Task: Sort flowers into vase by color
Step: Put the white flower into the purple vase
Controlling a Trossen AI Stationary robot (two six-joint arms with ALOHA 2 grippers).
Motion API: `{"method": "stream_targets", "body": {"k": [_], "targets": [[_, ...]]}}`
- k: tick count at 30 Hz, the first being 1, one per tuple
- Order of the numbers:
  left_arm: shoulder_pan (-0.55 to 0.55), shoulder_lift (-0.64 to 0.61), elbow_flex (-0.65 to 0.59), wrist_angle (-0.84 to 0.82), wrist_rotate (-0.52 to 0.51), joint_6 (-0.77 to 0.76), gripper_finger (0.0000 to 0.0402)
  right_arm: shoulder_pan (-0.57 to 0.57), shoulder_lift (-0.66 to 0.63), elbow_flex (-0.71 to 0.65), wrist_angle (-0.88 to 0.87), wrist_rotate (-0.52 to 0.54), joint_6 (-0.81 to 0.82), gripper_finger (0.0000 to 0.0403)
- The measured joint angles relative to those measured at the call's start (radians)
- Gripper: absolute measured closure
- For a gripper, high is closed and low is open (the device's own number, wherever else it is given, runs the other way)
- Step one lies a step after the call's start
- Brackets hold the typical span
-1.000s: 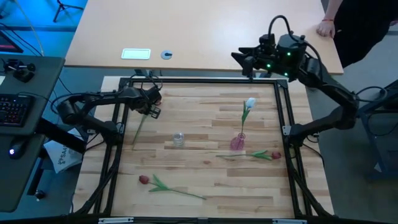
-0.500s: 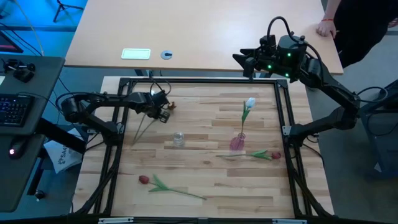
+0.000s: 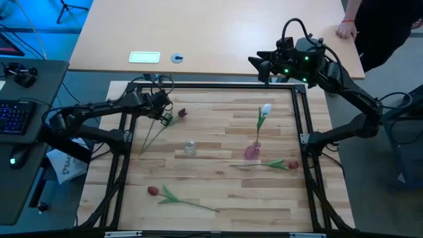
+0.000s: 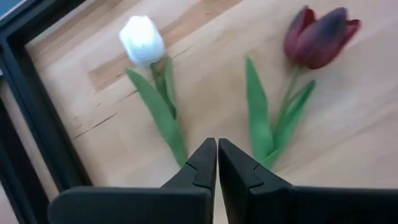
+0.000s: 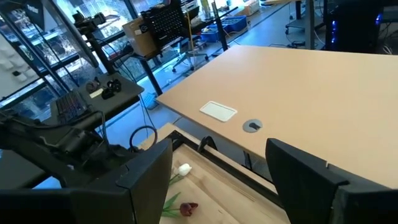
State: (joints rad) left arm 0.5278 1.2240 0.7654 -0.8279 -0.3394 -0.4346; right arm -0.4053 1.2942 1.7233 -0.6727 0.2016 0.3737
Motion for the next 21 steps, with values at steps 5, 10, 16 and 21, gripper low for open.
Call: {"method": "stream_targets", "body": {"k": [5,10,16,21], "targets": [[0.052,0.029,0.0,-0.004,0.012,0.019,0.0365,0.0,0.0,0.0,-0.028,0.0,0.002,0.0148],[0.111,0.054,0.0,-0.018,0.013,0.029,0.0322,0.0,0.0,0.0,-0.105,0.0,0.002,0.0148],[0.147,0.054,0.0,-0.018,0.023,0.054,0.027,0.0,0.001,0.0,-0.152,-0.001,-0.001,0.0148],[0.17,0.054,-0.075,0.032,0.06,0.025,0.0239,0.0,0.001,0.0,-0.171,-0.001,-0.001,0.0148]]}}
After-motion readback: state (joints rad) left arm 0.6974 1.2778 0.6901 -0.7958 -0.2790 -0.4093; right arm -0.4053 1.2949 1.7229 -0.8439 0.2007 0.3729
